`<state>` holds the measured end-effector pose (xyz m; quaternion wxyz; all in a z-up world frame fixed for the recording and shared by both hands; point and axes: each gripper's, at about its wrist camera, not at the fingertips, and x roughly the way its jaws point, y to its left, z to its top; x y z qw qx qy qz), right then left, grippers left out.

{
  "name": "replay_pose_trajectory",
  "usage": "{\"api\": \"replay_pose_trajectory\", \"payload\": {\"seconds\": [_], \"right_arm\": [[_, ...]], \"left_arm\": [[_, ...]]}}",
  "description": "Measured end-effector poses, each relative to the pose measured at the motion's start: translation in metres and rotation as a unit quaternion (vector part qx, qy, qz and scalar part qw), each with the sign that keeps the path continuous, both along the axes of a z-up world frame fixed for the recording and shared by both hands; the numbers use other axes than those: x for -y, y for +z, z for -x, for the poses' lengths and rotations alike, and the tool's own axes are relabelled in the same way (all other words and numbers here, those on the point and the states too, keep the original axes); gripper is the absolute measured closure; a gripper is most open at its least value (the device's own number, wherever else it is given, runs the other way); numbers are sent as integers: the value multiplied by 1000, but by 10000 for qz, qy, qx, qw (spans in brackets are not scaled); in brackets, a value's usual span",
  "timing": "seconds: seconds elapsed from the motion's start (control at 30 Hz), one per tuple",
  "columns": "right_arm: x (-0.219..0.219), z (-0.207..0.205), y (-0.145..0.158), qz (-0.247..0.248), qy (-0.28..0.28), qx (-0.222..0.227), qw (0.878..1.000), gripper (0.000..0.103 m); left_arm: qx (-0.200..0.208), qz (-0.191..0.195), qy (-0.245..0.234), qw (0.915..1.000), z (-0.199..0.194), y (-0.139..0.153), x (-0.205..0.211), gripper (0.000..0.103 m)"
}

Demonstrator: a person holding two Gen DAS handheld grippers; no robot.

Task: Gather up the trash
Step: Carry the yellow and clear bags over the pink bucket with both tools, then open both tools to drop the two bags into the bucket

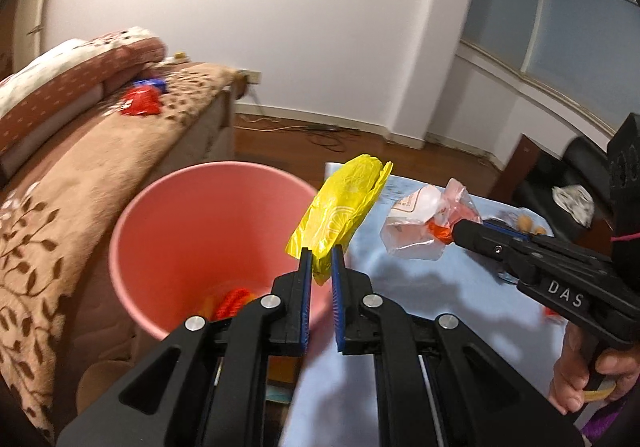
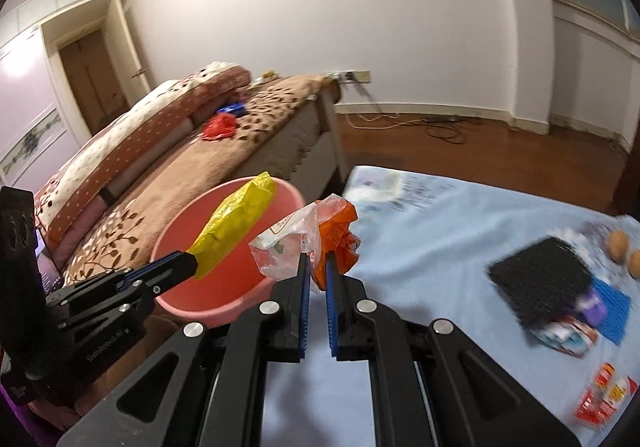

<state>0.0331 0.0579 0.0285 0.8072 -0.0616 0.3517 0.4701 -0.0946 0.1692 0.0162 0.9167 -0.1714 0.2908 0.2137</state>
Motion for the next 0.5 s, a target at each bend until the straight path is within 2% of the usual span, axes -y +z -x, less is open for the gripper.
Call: {"api": "replay_pose_trajectory", "payload": {"seconds": [0.27,0.5], "right_arm": [[-56,17,-6,162,419,62,9990,96],[-89,22,-17,340,606,67,9976,96]], "left_arm": [[-91,-8,545,9985,20,-5,-28,94],[-249,36,915,9955,26,-14,-43,94]]}}
